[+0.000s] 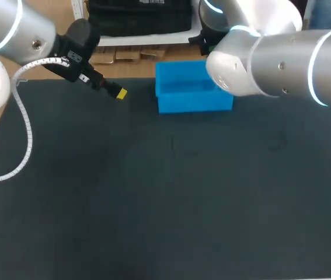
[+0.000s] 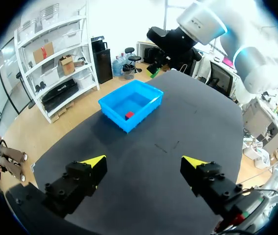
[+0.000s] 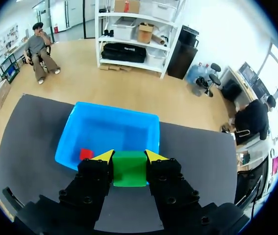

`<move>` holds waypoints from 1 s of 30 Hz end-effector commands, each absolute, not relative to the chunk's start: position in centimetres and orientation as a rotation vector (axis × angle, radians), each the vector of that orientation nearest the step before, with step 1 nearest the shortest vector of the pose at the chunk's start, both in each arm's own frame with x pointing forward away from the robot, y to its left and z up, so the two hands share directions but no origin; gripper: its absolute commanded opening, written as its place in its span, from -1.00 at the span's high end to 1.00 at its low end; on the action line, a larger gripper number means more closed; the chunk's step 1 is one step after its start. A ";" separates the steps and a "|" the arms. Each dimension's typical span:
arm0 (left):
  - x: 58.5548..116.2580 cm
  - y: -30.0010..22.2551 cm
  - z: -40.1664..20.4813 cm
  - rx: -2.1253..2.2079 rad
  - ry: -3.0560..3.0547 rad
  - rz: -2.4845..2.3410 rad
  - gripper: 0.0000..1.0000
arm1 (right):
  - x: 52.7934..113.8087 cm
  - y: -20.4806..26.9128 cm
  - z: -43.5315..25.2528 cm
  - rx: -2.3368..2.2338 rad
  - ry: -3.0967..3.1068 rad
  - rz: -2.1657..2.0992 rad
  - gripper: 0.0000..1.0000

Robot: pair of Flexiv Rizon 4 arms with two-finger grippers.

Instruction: Use the left arm to pick the red cube and place it into the blue plastic box first, then use the right arm to grasp the green cube and put it into the same blue plastic box after the first action is fully finished.

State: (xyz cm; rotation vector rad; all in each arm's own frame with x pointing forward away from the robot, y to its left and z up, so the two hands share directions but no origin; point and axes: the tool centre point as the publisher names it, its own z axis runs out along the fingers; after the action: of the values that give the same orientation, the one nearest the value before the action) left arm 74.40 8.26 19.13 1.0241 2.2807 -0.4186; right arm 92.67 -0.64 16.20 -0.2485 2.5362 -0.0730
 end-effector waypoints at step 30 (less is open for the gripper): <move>74.4 8.4 19.1 1.026 2.275 -0.423 -1.00 | 94.2 -0.6 14.3 -0.297 2.387 -0.166 1.00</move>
State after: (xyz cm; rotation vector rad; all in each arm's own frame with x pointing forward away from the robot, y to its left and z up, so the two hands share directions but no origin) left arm 74.40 8.26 19.13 1.0241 2.2807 -0.4185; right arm 94.07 -0.60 14.64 -0.3031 2.4041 -0.1625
